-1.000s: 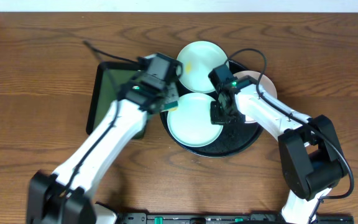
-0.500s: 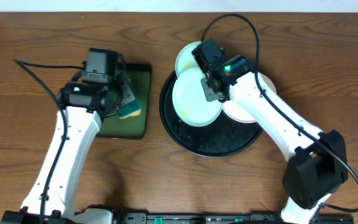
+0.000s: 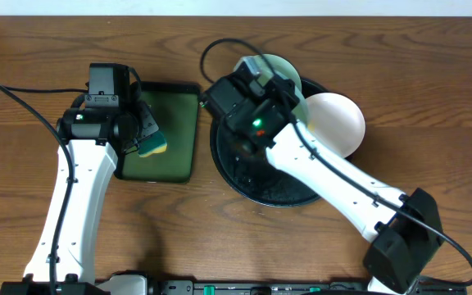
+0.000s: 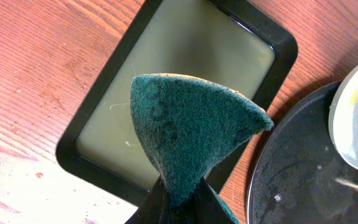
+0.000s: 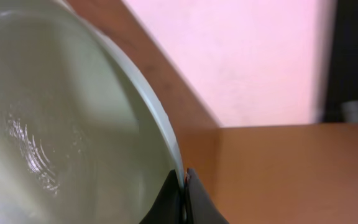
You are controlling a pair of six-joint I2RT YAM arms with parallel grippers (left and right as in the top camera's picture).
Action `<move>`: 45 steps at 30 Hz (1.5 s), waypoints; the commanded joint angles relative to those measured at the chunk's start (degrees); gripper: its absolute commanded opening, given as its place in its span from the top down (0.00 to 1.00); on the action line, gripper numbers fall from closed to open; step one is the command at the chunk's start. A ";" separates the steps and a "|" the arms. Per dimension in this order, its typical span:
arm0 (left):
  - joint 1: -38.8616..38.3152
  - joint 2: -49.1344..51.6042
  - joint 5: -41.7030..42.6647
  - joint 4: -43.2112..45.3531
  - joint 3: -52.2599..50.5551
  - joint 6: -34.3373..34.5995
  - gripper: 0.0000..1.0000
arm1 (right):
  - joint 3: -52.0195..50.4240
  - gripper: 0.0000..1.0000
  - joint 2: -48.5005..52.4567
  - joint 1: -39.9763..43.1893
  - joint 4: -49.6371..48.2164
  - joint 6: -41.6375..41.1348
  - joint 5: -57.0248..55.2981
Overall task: Clean dirty plates on tray and stack at the side
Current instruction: 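Lift the green plate with the right gripper and place it right of the tray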
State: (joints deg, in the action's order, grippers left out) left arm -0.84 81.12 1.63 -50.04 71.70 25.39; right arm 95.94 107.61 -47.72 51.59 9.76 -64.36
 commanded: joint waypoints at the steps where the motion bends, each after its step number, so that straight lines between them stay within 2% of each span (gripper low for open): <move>1: 0.31 0.11 0.31 -0.48 -0.24 -1.18 0.93 | 1.40 0.99 -1.66 -1.46 -1.81 7.98 -10.82; 8: 0.31 0.11 0.31 -0.72 -0.24 -1.18 0.92 | 1.40 0.99 -1.66 -1.51 -2.08 11.34 -10.84; 12: 0.31 0.11 0.31 -0.74 -0.24 -1.20 0.92 | 1.40 0.99 -1.66 -1.27 -2.10 7.74 -7.74; 13: 0.31 0.11 0.31 -0.72 -0.24 -1.20 0.93 | 1.40 0.99 -1.66 -1.09 -2.01 5.81 -4.72; 15: 0.31 0.11 0.31 -0.72 -0.24 -1.20 0.93 | 1.36 0.99 -1.57 -0.26 -1.07 2.36 9.70; 16: 0.31 0.11 0.31 -0.72 -0.24 -1.22 0.92 | 1.31 0.99 -1.53 0.48 -0.39 3.15 19.82; 18: 0.31 0.11 0.31 -0.74 -0.24 -1.60 0.92 | 1.29 0.99 -1.42 2.03 0.28 5.35 31.41; 21: 0.31 0.11 0.31 -1.14 -0.24 -2.29 0.92 | 1.31 0.99 -1.70 4.79 -1.07 -0.76 26.84; 23: 0.31 0.11 0.31 -1.18 -0.24 -2.29 0.92 | 1.33 0.99 -2.16 8.00 -2.29 -6.69 23.12; 25: 0.31 0.11 0.35 -1.14 -0.24 -2.25 0.92 | 1.33 0.99 -2.95 12.57 -2.73 -9.46 25.86; 28: 0.28 0.11 0.35 -1.14 -0.24 -2.25 0.92 | 1.33 0.99 -3.65 20.87 -2.34 -9.99 38.01; 33: 0.28 0.11 0.35 -1.14 -0.24 -2.25 0.92 | 1.31 0.99 -3.10 38.38 -1.92 -9.99 65.72; 36: 0.28 0.11 0.35 -1.14 -0.24 -2.25 0.92 | 1.27 0.99 -2.19 48.89 -1.92 -10.14 76.15; 39: 0.28 0.11 0.35 -1.11 -0.24 -2.25 0.93 | 1.27 0.99 -0.81 56.52 -2.08 -12.68 76.56; 45: 0.28 0.11 0.35 -1.07 -0.24 -2.23 0.92 | 1.27 0.99 3.04 66.71 -3.10 -19.19 75.12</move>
State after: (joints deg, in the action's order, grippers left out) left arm -0.84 81.12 1.61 -51.05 71.70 23.92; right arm 96.07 107.66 15.59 48.88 -3.90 8.03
